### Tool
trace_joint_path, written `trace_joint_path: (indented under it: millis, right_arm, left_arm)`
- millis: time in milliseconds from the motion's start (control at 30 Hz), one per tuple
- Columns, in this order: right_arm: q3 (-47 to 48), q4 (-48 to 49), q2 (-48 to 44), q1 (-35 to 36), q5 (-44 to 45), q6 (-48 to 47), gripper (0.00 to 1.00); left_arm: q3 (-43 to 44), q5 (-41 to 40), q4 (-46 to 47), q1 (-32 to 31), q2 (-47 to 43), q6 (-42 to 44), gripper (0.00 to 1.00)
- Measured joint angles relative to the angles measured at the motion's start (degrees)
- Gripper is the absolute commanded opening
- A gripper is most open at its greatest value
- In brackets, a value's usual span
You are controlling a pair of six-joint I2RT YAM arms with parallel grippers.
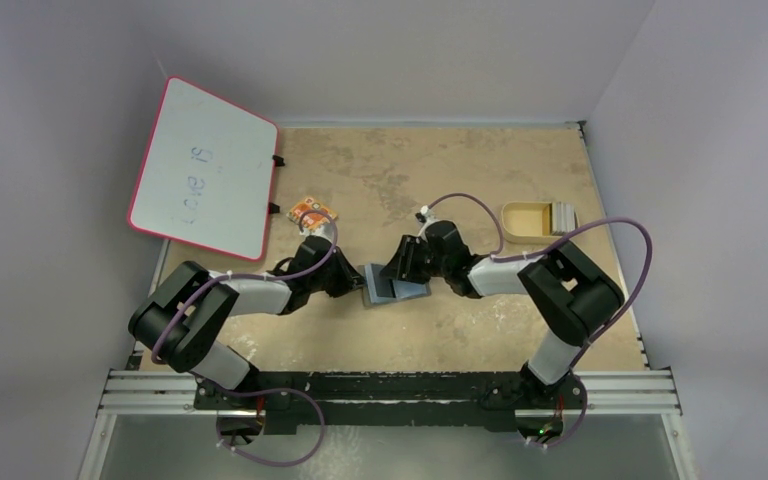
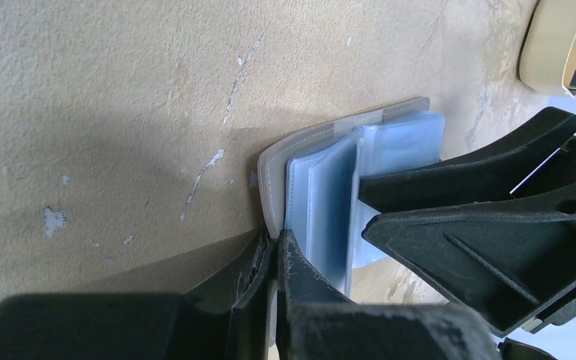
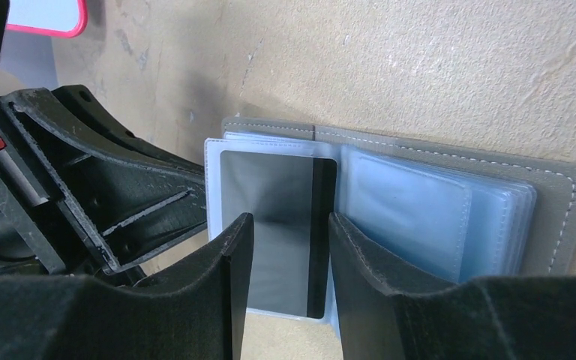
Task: Put the credit cards into the card holder
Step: Insert the credit card into the card holder, then close the card holder at the center of the board.
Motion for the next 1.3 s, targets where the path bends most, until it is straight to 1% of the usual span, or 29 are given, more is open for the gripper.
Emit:
trace_joint_path:
  millis: [200,333,500,567,700,800,867,933,1133,1300]
  right_arm:
    - [0.0,-0.1,-0.2,0.2,0.0,0.2,0.41]
    - [0.0,-1.9,-2.0,0.3,0.0,0.0,0.42]
    - [0.0,-4.9,-4.8,0.5,-0.2,-1.1,0.45]
    - [0.5,-8.0,-6.0,0.5,0.3,-2.5,0.47]
    - [4.7,-17.6,-9.2,0.6,5.5,-6.8,0.49]
    - [6.9,-21.6,-10.6,0.7,9.2,-8.9,0.52]
    - [8.1,-25.3,-11.7,0.7,12.4,-10.5,0.57]
    - [9.0,-28.8,-12.1,0.8,15.5,-12.0,0.58]
    - [9.2,-36.9,-12.0,0.8,21.6,-15.1,0.55]
    - [9.4,-38.9,-11.2,0.8,23.3,-16.5,0.50]
  left_arm:
    - [0.0,0.0,0.0,0.0,0.0,0.0,0.00]
    - [0.1,0.0,-0.2,0.0,0.0,0.0,0.00]
    - [0.5,0.0,-2.1,-0.1,-0.7,0.1,0.10]
    - [0.7,-0.2,-3.7,-0.2,-1.3,0.2,0.14]
    - [1.4,-0.9,-8.2,-0.2,-3.4,1.0,0.19]
    - [1.7,-1.3,-10.5,-0.2,-4.3,1.4,0.21]
    - [2.0,-1.3,-11.6,-0.2,-4.7,1.5,0.22]
    - [2.1,-1.3,-12.0,-0.2,-4.8,1.6,0.25]
    - [2.1,-0.2,-12.1,-0.2,-5.0,1.3,0.28]
    - [2.1,0.5,-12.2,-0.2,-5.0,1.1,0.29]
